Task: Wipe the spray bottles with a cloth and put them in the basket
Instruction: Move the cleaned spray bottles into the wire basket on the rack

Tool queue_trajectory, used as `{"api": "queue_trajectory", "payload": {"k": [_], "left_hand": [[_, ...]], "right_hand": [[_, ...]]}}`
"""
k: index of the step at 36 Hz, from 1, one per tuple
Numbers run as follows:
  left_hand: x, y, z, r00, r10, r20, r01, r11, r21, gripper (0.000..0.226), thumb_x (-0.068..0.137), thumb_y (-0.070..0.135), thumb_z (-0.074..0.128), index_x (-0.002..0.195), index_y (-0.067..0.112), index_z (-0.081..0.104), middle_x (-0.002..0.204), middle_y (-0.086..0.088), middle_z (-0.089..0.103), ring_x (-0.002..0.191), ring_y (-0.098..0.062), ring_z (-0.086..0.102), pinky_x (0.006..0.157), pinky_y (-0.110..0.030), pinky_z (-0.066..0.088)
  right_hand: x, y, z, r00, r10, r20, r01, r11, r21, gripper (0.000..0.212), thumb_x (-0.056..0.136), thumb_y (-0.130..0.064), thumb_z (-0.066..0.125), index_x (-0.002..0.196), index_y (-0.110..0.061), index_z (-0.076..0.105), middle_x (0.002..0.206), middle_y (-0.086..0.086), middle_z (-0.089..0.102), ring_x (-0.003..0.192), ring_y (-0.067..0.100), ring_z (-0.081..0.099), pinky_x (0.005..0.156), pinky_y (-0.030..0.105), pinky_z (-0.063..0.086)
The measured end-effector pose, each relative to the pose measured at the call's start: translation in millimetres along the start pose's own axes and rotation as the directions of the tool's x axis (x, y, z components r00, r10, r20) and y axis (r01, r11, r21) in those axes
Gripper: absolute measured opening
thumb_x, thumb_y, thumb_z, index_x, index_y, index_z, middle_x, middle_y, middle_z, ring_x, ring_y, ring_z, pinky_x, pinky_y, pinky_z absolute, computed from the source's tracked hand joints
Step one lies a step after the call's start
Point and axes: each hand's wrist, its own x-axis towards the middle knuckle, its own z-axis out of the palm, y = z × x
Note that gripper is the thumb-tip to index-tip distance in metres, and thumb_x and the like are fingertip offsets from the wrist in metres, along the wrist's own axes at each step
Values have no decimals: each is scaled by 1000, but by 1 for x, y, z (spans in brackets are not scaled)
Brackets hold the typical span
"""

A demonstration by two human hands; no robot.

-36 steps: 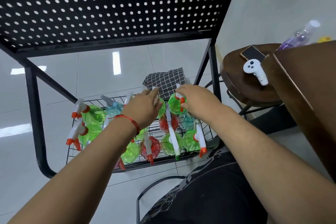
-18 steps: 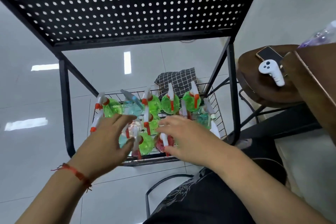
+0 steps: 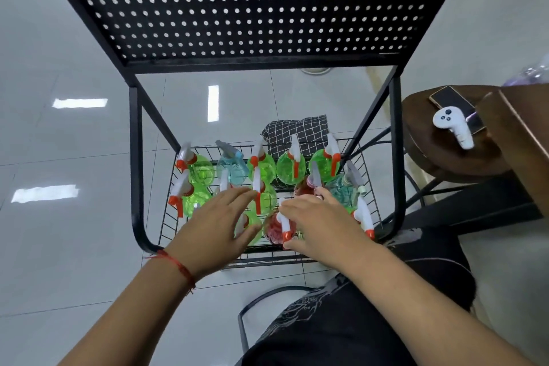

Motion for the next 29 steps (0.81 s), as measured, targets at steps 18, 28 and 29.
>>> {"api": "queue_trajectory", "payload": {"k": [18,28,29], "left_hand": [[13,-15,18,994,40,-98,-36,999,38,70,104,64,31,166,33,33,168,4,37,153,-20,34,128,-42,22],[-25,-50,25,989,92,-114,-85,994,65,60,99,69,48,151,39,50,157,13,49,155,-18,33,130,-54,23],[-27,-53,28,992,91,-88,-83,992,96,63,97,73,47,152,41,49,157,15,49,156,-19,31,130,-58,19]], "right_hand": [[8,-2,-9,997,61,-53,-56,994,91,76,92,-81,50,156,-40,43,162,-20,41,153,4,29,132,51,0],[76,-10,-45,954,175,-244,-76,927,367,42,105,-38,58,146,-30,58,152,-9,55,137,14,51,117,37,40],[85,-10,-47,949,188,-252,-83,922,378,41,106,-36,58,146,-27,59,150,-7,56,135,15,52,114,36,42]]}}
